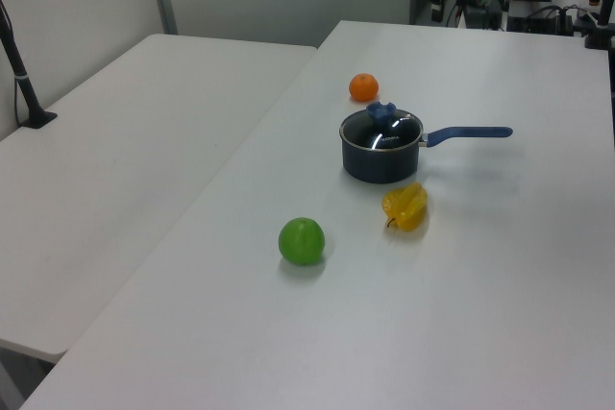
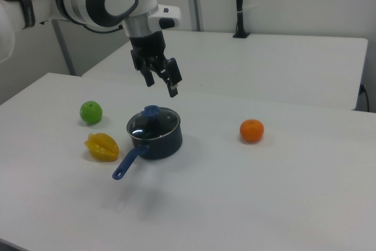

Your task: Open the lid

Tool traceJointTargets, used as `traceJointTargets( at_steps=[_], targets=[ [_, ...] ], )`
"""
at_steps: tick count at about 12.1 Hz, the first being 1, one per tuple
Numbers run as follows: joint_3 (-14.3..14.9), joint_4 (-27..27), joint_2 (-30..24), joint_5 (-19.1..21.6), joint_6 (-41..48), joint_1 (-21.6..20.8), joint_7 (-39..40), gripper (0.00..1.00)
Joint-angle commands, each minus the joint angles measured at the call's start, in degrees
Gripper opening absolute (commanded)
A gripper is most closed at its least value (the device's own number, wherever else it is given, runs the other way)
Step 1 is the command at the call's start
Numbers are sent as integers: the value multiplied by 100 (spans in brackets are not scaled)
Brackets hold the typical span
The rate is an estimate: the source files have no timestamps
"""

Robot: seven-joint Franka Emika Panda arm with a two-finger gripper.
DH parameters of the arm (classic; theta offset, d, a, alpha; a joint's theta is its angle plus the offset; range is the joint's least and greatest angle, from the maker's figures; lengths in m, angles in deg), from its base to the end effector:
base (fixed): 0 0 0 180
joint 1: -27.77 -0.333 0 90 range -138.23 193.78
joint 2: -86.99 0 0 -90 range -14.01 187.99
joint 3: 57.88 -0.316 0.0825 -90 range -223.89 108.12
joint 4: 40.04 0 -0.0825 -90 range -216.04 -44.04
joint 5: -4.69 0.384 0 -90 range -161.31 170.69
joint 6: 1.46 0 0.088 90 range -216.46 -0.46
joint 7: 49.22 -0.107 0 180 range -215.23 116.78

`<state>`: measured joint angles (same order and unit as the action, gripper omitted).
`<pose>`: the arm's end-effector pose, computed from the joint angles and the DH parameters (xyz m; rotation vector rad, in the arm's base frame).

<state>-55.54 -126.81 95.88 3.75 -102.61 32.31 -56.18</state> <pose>0.6140 -0.0737 0.5787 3.0935 -0.3704 0.1496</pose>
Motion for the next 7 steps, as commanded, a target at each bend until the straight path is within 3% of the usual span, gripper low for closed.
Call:
traceJointTargets(
  at_steps=[1,7],
  targets=[
    [11,-77,-89,173,34,48,203,100],
    [-68,-86,122,365,26,-31,983,100]
  ],
)
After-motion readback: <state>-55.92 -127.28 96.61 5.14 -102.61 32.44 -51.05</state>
